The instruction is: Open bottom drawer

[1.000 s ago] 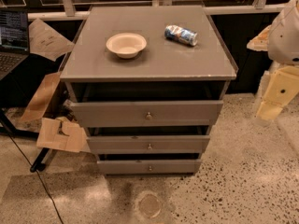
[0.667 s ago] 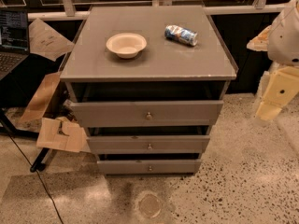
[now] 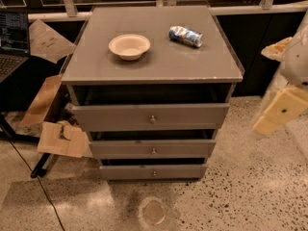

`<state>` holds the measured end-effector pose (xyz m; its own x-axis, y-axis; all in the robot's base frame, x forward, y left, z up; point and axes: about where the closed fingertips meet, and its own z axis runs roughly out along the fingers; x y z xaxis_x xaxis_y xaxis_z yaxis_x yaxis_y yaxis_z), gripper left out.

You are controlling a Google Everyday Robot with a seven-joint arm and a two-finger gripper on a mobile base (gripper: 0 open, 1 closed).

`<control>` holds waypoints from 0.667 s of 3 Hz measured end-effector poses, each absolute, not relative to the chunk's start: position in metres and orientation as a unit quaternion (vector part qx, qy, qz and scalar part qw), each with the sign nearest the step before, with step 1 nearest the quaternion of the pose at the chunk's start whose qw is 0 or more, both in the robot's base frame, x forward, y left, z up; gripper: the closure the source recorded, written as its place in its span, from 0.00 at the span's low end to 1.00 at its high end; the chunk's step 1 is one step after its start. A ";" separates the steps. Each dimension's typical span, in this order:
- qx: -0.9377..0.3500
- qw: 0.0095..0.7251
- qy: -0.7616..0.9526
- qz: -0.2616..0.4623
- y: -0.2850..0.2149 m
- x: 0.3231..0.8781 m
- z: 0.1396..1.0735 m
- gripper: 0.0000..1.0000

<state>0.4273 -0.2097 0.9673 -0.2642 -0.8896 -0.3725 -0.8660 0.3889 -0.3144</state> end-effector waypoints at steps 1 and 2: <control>-0.531 0.299 0.793 0.000 -0.197 0.432 0.944 0.00; -0.524 0.320 0.789 0.023 -0.176 0.447 0.909 0.00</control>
Offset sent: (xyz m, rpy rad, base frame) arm 0.0397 0.0567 -0.1019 0.2404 -0.0707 -0.0102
